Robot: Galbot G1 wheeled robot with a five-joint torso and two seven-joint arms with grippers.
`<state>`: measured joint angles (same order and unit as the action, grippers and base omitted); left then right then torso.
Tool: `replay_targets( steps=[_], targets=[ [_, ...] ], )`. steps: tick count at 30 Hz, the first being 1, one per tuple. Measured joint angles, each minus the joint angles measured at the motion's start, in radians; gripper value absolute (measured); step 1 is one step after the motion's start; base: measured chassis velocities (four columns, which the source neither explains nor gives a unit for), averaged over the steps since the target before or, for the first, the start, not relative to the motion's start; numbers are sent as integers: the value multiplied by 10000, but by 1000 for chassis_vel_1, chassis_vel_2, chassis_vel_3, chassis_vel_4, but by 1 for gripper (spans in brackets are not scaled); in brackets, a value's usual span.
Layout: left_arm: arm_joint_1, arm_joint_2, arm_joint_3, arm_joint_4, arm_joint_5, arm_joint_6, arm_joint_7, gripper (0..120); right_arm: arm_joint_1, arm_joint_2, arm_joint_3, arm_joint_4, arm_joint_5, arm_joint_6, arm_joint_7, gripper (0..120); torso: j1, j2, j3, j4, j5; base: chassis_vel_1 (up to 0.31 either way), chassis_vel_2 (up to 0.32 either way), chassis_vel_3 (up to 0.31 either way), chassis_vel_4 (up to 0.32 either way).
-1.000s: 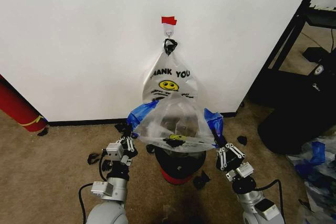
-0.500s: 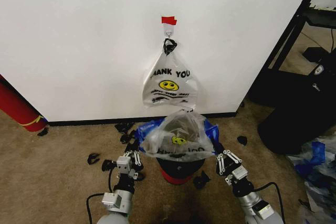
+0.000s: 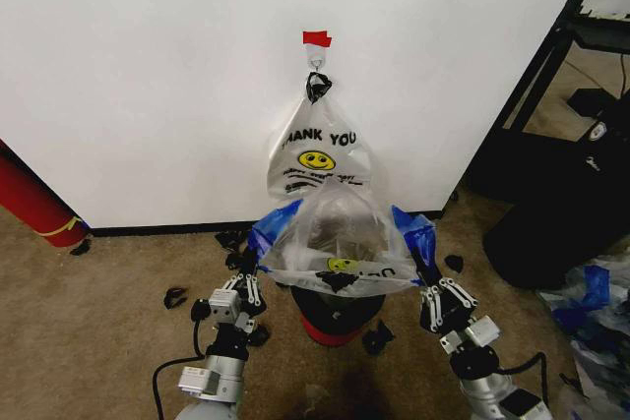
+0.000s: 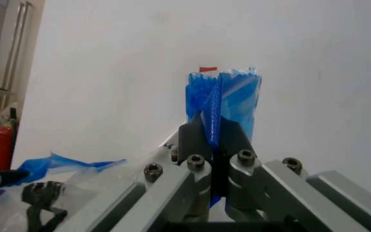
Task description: Pick up the garbage bag from the wall and place it over the trash bin.
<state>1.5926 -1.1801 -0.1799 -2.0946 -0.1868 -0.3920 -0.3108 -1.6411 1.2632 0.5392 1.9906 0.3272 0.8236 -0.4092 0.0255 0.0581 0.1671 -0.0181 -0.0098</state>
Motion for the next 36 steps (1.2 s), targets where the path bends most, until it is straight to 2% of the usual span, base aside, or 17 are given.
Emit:
replay_targets(
  steps=[3,11,19,25,30,36],
  targets=[
    [68,-128,65,-76,-31,-2,10,0,248,125,479,-157,379,-5,-436,0,0,0,0,1,1,0,0,0,0],
    [-139,-316,145,-239,-456,117,119,0,589,373,892,-186,945,-8,-675,0,0,0,0,0,1,0,0,0,0],
    [-300,-249,89,244,-428,190,104,0,638,552,749,-446,897,-8,-998,0,0,0,1,0,-1,0,0,0,0],
    [-331,-179,-133,648,165,323,-220,0,819,553,206,-1418,472,-8,-1078,0,0,0,1,0,0,0,0,0,0],
    [6,218,-134,833,572,320,-290,0,875,283,-363,-2310,127,-9,-1354,0,0,0,1,1,0,0,0,0,0],
    [212,754,30,1238,1332,-131,-84,0,1018,-349,-204,-3280,436,-9,-2337,0,0,0,1,0,1,0,0,0,0]
  ],
)
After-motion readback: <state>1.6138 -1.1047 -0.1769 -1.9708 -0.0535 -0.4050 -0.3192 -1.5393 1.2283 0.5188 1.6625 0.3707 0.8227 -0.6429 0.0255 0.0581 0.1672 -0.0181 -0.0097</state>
